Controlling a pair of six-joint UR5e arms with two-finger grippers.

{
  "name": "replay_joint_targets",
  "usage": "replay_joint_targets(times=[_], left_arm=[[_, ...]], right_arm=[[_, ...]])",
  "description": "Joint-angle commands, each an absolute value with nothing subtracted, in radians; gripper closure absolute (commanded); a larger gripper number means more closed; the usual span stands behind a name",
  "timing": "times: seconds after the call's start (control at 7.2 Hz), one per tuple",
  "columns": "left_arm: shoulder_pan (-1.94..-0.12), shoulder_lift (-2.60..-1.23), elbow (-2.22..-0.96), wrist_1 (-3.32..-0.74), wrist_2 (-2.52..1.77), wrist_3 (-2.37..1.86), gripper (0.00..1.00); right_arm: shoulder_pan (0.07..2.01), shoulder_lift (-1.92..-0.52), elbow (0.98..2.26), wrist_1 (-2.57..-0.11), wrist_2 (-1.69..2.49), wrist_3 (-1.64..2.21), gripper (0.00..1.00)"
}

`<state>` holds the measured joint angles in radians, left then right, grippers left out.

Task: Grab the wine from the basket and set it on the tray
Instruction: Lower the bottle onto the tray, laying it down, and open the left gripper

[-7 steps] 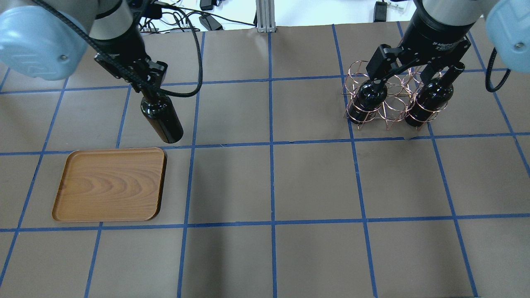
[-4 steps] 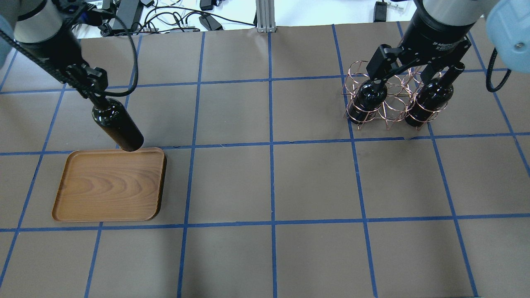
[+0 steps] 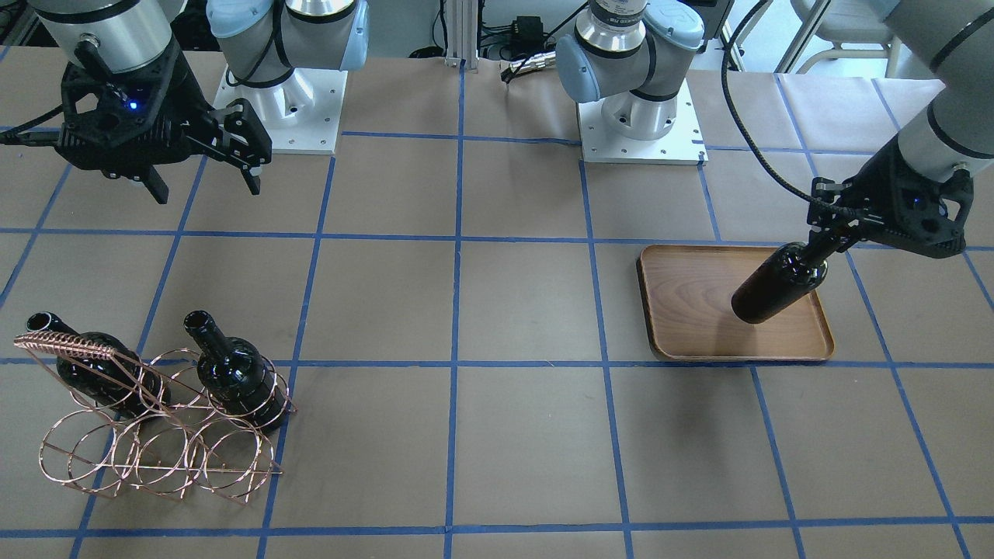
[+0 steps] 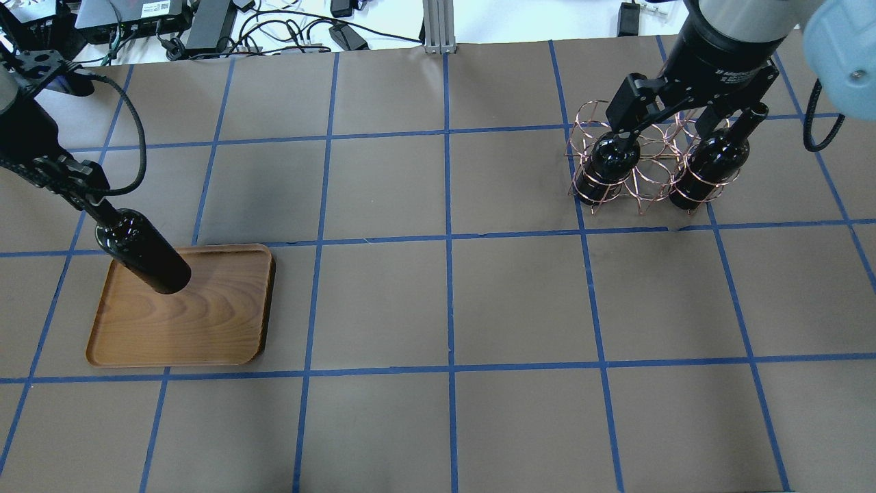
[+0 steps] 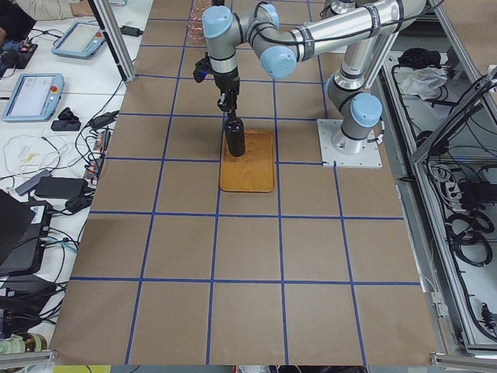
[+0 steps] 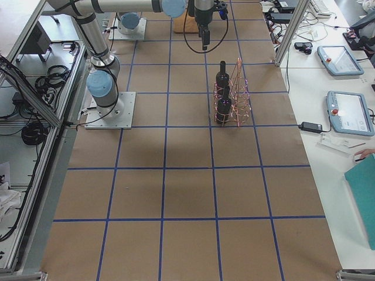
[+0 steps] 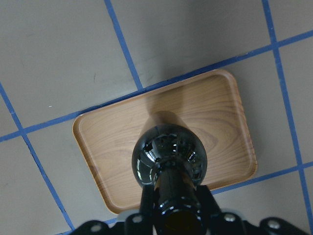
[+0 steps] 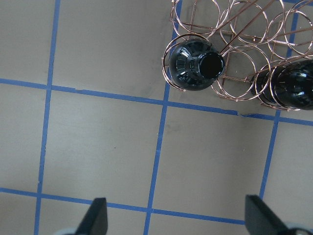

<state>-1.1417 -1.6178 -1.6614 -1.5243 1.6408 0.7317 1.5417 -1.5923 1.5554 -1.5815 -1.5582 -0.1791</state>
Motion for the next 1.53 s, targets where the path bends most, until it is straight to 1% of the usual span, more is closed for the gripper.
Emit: replay_joint_targets(times=[0.0,0.69,0.97,1.11,1.25,1.39], left_arm=[[-1.106,-1.617,-1.689,-1.525,1.609,0.769,1.0],[-1.104,-1.629,-1.712,-1.503,1.615,0.77,1.0],[-1.101,-1.635,-1.71,-1.5,1.614,0.765,0.67],[-1.101,-1.635,-1.71,-1.502,1.617,0.768,0.27],[-1.101,-1.629,-1.71,-1.503,1.623,0.765,0.07],[-1.101,-1.618,-1.71,-1.515,1.624,0.758,0.01]], right_arm=[[1.542,-1.592,1.555,-1.582,-1.559,-0.179,0.0],[1.542,-1.592,1.555,-1.58,-1.559,-0.179,0.0],[1.542,-1.592,1.555,-1.58,-1.559,-0.179,0.0],[1.542,-1.592,1.555,-1.58,-1.559,-0.179,0.0],[1.542,-1.592,1.555,-1.58,-1.559,-0.183,0.0],[1.542,-1.592,1.555,-1.58,-1.559,-0.183,0.0]])
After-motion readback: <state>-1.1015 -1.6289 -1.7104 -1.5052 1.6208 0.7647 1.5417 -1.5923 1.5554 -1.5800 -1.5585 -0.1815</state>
